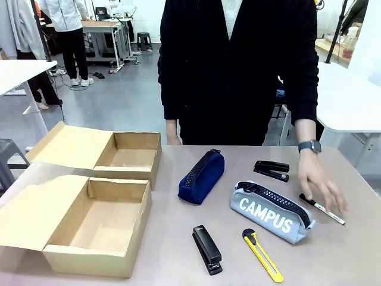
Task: Place items inside the box.
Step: Pick up a Pencil pouch or Stapler and place it inside the Mailer Box closest to the robot.
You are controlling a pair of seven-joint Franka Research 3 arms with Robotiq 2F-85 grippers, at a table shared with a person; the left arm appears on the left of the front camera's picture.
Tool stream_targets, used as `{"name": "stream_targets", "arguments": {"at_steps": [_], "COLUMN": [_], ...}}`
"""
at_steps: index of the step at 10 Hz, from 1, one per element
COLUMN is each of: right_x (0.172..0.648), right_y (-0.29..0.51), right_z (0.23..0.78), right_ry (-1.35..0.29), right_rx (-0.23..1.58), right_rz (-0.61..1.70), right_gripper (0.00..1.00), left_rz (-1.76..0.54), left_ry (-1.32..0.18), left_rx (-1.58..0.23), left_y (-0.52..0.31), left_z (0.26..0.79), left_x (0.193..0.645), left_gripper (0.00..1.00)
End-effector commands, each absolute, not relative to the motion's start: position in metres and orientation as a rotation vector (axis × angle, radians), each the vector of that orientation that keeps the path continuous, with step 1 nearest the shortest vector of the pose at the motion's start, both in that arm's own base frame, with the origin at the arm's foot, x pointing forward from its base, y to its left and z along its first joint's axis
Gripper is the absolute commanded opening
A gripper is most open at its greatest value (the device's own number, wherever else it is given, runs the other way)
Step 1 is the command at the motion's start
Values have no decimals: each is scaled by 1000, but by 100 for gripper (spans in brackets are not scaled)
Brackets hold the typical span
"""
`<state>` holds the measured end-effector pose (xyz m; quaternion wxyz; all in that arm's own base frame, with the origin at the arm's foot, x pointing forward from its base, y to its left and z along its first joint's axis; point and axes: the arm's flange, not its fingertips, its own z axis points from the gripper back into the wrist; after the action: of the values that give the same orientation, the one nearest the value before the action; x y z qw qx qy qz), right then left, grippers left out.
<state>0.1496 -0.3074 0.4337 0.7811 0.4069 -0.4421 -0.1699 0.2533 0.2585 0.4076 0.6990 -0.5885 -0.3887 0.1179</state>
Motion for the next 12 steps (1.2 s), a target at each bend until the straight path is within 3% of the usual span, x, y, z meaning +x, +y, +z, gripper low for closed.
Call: {"name": "stream_targets", "arguments": {"at_steps": [1,7,12], "right_x": [132,168,300], "right_y": [-309,-284,-124], "right_z": [413,421,435], "right_ry": [-1035,-941,-676], "right_rx": [875,809,512], "right_rz": [-400,-326,358], "right_gripper": [100,100,100], "left_rz": [245,245,245], "left_ry": [-897,-897,-897], "left_rx": [-1319,-1319,-1319], "left_y": [258,258,258], "left_z": [408,408,408], "left_x": [255,255,255], "left_gripper": [100,100,100]}}
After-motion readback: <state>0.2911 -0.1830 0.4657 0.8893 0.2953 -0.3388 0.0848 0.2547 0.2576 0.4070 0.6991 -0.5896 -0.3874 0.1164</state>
